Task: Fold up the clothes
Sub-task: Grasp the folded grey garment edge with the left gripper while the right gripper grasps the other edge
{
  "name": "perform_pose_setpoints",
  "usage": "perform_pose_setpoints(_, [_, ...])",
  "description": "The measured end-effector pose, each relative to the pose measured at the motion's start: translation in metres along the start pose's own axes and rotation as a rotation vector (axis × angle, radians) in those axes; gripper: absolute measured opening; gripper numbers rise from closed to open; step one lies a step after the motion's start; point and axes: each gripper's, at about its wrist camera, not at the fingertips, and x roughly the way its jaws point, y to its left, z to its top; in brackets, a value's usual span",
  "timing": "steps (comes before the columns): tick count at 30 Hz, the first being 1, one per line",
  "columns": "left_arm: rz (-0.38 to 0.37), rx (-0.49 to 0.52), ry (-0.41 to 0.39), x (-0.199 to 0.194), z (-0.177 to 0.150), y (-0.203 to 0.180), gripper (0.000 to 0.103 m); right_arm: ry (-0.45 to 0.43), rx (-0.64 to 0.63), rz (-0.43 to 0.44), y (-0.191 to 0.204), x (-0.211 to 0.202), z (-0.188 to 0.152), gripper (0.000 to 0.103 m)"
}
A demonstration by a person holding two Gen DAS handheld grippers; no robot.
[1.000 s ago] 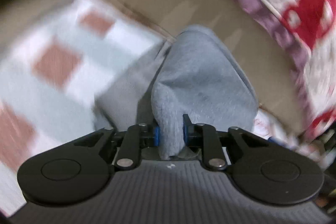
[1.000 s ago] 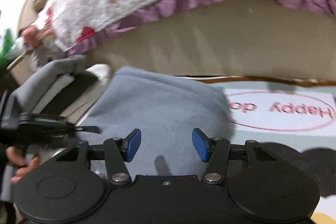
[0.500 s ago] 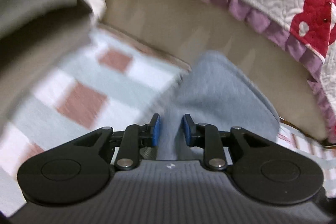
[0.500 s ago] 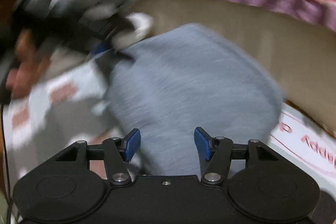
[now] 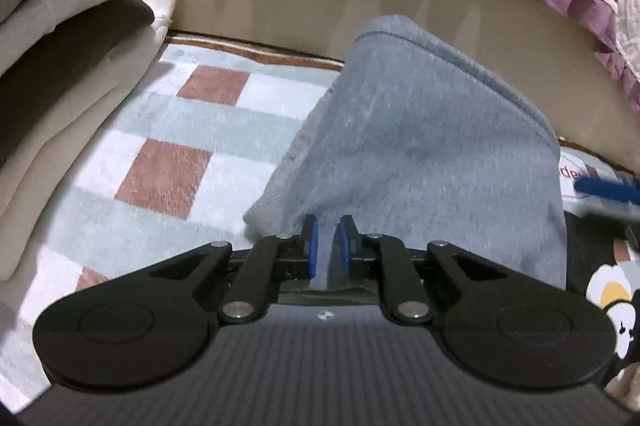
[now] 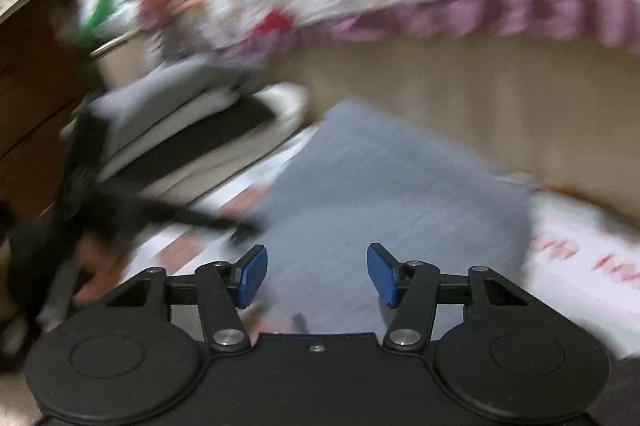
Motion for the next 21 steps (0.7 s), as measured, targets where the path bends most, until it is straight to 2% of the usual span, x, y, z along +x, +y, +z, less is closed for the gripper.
perform_pose_setpoints(3, [0.031,0.017,-0.014,0.004,-0.002,-0.003,0.013,0.016,-0.033,-0.139,-0.024,0.022,0.016,0.061])
perform_pose_setpoints(7, [0.058,0.029,-0.035,0.014,0.002,-0.005,0.013,0.065,-0.035,-0.176,-0.046,0.064,0.023,0.061])
perform_pose_setpoints(14, [0.059,0.012,-0.041,0.026,0.007,0.0,0.013,0.06,0.057,-0.169,-0.064,0.09,0.02,0.063])
perform_pose_setpoints(18, [0.044,-0.022,-0.025,0.027,0.011,0.005,0.013,0.079,0.052,-0.162,-0.062,0.096,0.024,0.067])
perform_pose_setpoints(21, [0.045,-0.02,-0.031,0.029,0.012,0.005,0.013,0.112,0.027,-0.125,-0.053,0.105,0.038,0.069])
